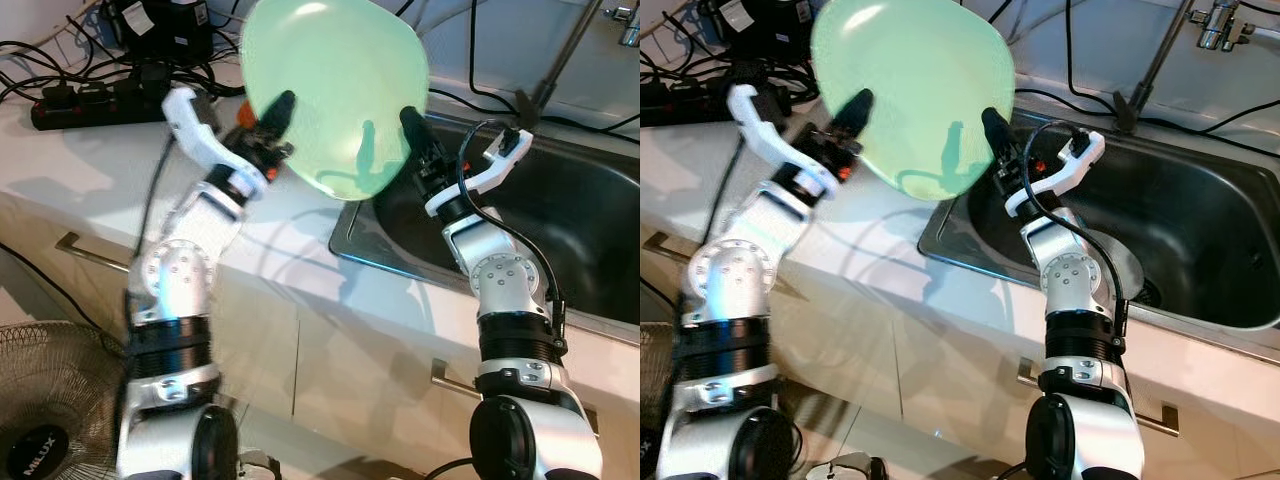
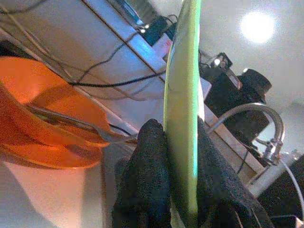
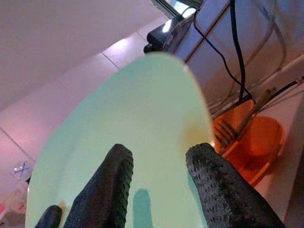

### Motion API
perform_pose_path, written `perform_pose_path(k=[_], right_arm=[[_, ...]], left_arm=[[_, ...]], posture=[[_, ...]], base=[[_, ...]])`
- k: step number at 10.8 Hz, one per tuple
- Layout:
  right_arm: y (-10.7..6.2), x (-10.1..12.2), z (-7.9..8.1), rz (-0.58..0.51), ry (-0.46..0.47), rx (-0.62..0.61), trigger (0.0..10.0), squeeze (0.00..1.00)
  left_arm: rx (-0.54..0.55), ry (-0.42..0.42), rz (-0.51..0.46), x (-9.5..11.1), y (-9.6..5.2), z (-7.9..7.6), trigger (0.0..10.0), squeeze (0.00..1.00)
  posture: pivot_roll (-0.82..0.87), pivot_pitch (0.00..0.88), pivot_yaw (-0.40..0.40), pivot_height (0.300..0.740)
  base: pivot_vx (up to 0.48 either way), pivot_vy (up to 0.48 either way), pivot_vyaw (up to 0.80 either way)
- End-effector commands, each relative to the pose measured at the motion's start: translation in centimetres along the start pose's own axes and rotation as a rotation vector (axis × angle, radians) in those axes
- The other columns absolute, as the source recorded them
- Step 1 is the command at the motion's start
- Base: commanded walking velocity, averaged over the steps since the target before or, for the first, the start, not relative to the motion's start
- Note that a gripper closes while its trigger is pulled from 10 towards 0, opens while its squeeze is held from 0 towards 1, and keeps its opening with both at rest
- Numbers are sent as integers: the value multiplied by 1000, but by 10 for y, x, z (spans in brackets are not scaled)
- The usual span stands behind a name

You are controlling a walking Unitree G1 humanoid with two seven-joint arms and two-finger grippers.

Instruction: Kitchen organization

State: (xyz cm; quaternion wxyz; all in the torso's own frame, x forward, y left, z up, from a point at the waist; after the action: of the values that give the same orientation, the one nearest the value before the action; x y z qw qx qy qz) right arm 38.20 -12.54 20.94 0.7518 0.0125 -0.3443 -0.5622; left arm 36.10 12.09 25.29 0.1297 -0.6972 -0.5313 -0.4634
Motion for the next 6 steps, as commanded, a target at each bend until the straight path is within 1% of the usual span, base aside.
perform_pose_path(k=[1, 3, 6], right_arm=[[-3, 9, -2, -29, -15, -10, 10000, 0], [-4, 14, -4, -41, -27, -22, 10000, 0], [-4, 5, -6, -23, -13, -30, 10000, 0]], left_arm=[[-59, 11, -41, 12, 3, -12, 10000, 0], [-57, 12, -43, 13, 3, -10, 10000, 0], [-90, -8, -37, 12, 5, -15, 10000, 0]], posture=[[127, 31, -33, 740], [122, 36, -31, 740], [130, 43, -31, 740]], base=[[0, 0, 0], [0, 0, 0], [0, 0, 0]])
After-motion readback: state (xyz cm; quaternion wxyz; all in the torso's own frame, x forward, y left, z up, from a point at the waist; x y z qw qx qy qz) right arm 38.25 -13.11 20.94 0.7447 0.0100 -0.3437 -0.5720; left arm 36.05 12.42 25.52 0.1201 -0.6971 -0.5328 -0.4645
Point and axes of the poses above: a point about 5 cm out from each wrist's last joint towards the gripper, its own y axis pointing out of the wrist towards the gripper, its own x axis along the axis of the wrist's last joint, z = x × y, the point moved 2 cm from there along y, pointing out of the wrist towards the gripper, and after that the axes turned 5 degrees about y, right-handed, at the moved point
